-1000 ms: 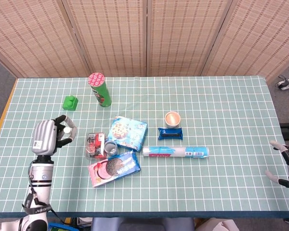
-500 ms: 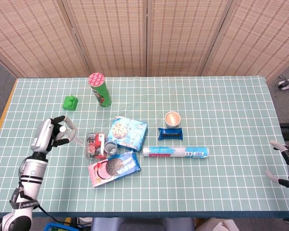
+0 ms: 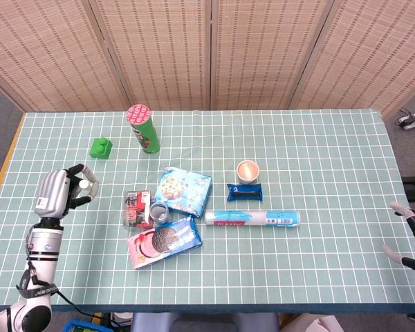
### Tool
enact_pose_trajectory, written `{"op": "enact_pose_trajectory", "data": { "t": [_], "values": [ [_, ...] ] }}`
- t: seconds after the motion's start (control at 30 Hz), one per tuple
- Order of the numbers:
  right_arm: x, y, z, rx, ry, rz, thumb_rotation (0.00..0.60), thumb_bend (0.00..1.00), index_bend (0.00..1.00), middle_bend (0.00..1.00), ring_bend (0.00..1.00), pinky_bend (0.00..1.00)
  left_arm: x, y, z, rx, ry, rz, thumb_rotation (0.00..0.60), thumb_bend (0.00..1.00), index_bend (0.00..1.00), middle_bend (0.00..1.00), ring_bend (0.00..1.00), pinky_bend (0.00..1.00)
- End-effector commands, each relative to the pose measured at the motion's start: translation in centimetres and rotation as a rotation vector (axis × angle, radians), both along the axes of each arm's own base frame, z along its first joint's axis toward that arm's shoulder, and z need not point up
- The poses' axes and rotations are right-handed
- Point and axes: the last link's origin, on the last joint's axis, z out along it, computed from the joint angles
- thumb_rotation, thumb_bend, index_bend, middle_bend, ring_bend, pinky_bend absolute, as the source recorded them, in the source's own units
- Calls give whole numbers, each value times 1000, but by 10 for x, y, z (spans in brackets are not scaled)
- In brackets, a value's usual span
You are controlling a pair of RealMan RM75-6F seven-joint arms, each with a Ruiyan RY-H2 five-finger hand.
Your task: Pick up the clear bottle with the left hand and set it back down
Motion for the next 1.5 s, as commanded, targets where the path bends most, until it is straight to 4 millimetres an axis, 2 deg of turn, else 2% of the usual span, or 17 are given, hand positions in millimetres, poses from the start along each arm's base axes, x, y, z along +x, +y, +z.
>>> {"op": "enact_pose_trajectory", "data": {
  "t": [0.03,0.1,0.17,0.5,0.6,0.77,1.13,1.3,1.5],
  "values": [
    [0,0,0,0,-1,1,600,67,221,331,256,525,18,-8,8,-170,-491,76,600,616,748,1000,1000,1000],
    [0,0,0,1,1,1,600,67,221,331,255,525,17,-8,12,-195,-524,70,600,616,750,1000,1000,1000],
    [0,0,-1,1,1,1,600,67,221,331,255,525,13,-7,14,-181,-464,49,600,616,750,1000,1000,1000],
    [0,0,-1,0,1,-2,600,67,221,331,256,525,2,-4,-2,123,179,-119,600,616,752,1000,1000,1000],
    [0,1,0,-3,-1,-1,600,67,221,331,256,525,1,-4,-7,174,249,-135,600,616,751,1000,1000,1000],
    [0,1,1,-5,-4,3,600,67,221,331,256,525,2,-4,-11,163,177,-112,600,616,751,1000,1000,1000],
    [0,2,2,-9,-6,3,600,67,221,331,255,525,19,-8,-2,-42,-285,17,600,615,752,1000,1000,1000],
    [0,2,2,-6,-4,4,600,67,221,331,255,525,33,-11,-1,-86,-343,4,600,615,752,1000,1000,1000],
    [0,2,2,-5,-5,4,600,68,221,331,255,525,54,-17,-10,-113,-341,-47,600,615,752,1000,1000,1000]
  ]
}}
